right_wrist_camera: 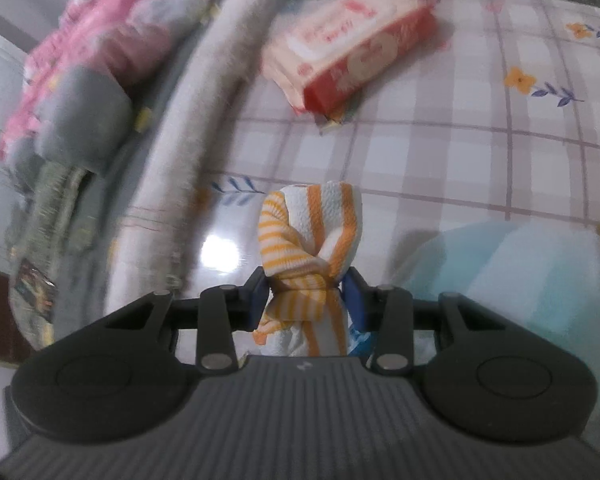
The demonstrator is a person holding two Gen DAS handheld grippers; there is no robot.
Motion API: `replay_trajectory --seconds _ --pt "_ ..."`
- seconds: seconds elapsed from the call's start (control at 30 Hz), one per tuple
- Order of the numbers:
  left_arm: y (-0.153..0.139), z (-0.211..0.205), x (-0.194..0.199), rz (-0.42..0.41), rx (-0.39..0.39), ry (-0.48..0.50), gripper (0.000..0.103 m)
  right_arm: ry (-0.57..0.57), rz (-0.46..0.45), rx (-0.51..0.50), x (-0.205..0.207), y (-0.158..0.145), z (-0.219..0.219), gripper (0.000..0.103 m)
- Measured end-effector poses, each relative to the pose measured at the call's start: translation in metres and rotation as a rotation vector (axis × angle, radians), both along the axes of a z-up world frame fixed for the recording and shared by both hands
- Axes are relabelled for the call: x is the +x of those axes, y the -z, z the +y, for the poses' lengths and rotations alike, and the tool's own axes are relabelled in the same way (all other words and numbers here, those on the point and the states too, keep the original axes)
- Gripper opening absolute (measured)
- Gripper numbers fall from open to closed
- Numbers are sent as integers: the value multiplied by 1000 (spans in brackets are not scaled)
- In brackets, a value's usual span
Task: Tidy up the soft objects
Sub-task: 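Carry the orange-striped cloth into the box and open the right gripper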
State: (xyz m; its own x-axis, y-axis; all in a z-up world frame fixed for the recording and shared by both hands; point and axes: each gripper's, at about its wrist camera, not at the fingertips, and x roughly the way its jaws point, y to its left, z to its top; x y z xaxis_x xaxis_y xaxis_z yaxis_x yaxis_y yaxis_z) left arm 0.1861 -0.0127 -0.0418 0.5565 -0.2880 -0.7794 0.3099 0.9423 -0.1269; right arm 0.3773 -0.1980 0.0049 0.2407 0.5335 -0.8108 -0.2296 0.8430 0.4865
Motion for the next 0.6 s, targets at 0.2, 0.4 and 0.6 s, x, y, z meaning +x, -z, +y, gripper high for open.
replay_trajectory --seconds 0.2,0.4,0.6 --pt "-40 5 -25 -79 -65 -31 54 78 -128 78 -59 -69 -69 39" --pt "-67 -12 -50 -114 -166 -7 54 226 -250 38 -137 -120 -169 39" --pt "-77 -43 -67 -117 -225 47 54 329 -240 -51 -204 -106 -250 39"
